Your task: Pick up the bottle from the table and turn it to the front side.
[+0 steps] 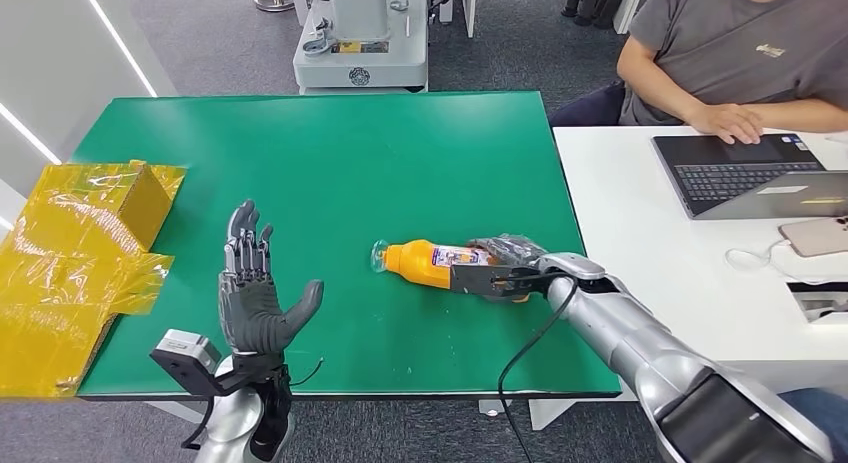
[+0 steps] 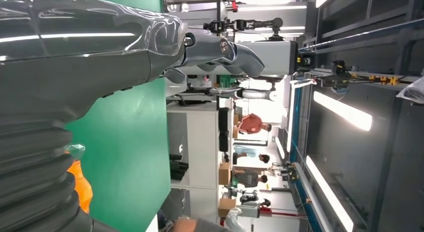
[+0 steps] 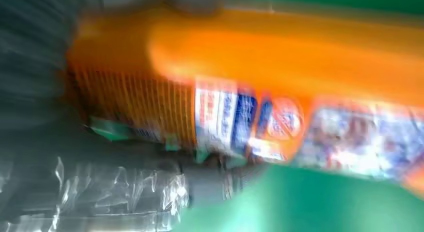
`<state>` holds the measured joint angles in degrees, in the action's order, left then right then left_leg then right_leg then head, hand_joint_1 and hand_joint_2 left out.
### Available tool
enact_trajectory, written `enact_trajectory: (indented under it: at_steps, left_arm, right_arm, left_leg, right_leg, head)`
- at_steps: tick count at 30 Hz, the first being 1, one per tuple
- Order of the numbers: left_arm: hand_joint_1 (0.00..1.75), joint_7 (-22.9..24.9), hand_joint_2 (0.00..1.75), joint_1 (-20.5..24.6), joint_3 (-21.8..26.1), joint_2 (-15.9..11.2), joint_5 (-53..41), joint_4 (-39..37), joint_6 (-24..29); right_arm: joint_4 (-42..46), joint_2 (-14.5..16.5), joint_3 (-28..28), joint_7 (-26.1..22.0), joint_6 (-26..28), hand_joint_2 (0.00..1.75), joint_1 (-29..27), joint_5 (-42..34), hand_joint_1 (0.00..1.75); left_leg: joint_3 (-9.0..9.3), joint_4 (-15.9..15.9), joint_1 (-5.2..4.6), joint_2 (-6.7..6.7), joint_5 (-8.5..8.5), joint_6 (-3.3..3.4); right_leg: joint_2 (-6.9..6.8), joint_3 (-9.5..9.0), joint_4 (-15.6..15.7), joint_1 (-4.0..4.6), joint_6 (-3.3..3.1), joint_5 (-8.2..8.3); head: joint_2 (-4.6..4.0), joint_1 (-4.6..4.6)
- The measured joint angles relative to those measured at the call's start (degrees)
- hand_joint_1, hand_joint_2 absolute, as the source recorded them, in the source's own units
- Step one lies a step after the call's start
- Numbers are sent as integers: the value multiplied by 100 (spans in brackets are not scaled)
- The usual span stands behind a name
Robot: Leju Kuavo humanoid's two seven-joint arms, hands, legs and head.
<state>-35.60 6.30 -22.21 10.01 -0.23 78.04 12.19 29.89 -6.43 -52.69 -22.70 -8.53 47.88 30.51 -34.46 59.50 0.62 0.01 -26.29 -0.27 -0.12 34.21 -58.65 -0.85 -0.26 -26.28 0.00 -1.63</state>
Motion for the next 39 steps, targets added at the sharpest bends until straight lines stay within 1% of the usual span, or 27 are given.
enact_trajectory:
  at_steps: [2, 6, 10, 16, 19, 22, 24, 30, 31, 32, 35, 36, 39]
  left_arm:
    - [0, -16, 175, -26, 0, -1, 7, -3, 41]
    - [0, -39, 175, -59, 0, 0, 10, -2, 81]
    - [0, -62, 175, -96, 0, 0, 10, -1, 117]
    - [0, -73, 175, -92, 0, 1, 16, -1, 152]
    - [0, -70, 175, -85, 0, 4, 32, -1, 161]
    - [0, 26, 175, -48, 1, 14, 216, -2, 126]
    - [0, 104, 175, 4, 2, 20, 339, -4, 91]
    - [0, 148, 175, 83, 2, 30, 481, -5, -1]
    - [0, 172, 175, 97, 2, 30, 602, -6, -142]
    - [0, 211, 175, 125, -3, 30, 785, -9, -394]
    - [0, 360, 175, 307, -43, 31, 1228, -42, -1252]
    - [0, 393, 175, 374, -57, 32, 1271, -57, -1384]
    - [0, 437, 175, 507, -80, 36, 1310, -106, -1508]
  right_arm:
    - [127, 28, 81, -90, 539, 175, -131, -17, 175]
    - [427, 100, 258, -182, 1093, 175, -368, -62, 175]
    - [995, 192, 655, -329, 1965, 175, -720, -123, 175]
    - [1947, 278, 1178, -489, 2874, 175, -1237, -51, 175]
    - [2262, 316, 1361, -577, 3127, 175, -1418, -24, 175]
    - [2661, 379, 1521, -802, 3714, 175, -1711, 47, 175]
    - [2992, 429, 1576, -845, 4018, 175, -1925, 130, 175]
    - [3520, 460, 1618, -832, 4161, 175, -2241, 276, 175]
    - [3580, 460, 1621, -889, 4200, 175, -2270, 332, 175]
    - [3648, 460, 1622, -974, 4200, 175, -2305, 382, 175]
    - [3841, 460, 1606, -1200, 3978, 175, -2440, 446, 175]
    - [3884, 460, 1598, -1233, 3928, 175, -2485, 464, 175]
    - [3964, 456, 1581, -1262, 3763, 175, -2571, 479, 175]
  left_leg:
    - [-2, -1, 0, 0, 0, 0]
    - [-5, -1, 1, -3, 0, 0]
    - [-10, -4, 1, -6, 0, 0]
    - [-14, -4, 0, -8, 0, 0]
    - [-14, -3, 0, -6, 0, 0]
    - [-15, -3, 0, -11, 0, 0]
    - [-14, -4, 0, -9, 0, 0]
    - [-14, -4, 0, -4, 0, 0]
    - [-14, -4, 0, -3, 0, 0]
    - [-14, -4, 0, -3, 0, 0]
    - [-15, -4, 0, -5, 0, 0]
    - [-15, -4, 0, -4, 0, 0]
    - [-14, -3, 0, -1, 0, 0]
  right_leg:
    - [0, 2, -1, 0, 0, 0]
    - [-3, 5, -1, 1, 0, -1]
    - [-5, 9, -1, 1, 0, -2]
    - [-8, 11, 0, 1, 1, -3]
    - [-7, 11, 1, 1, 1, -3]
    - [-14, 11, 1, 1, 1, -3]
    - [-10, 12, 1, 1, 1, -3]
    - [-4, 16, 1, 1, 1, -3]
    - [-4, 17, 1, 1, 1, -3]
    - [-5, 17, 1, 1, 1, -3]
    - [-6, 16, 1, 1, 1, -2]
    - [-5, 16, 1, 1, 1, -2]
    - [0, 17, 1, 0, 0, -2]
  head:
    - [0, -1]
    - [0, -2]
    - [0, -2]
    - [0, -1]
    - [0, -1]
    - [0, 0]
    - [0, -1]
    - [1, -2]
    - [1, -1]
    - [1, -1]
    - [0, -1]
    - [0, -1]
    - [0, -2]
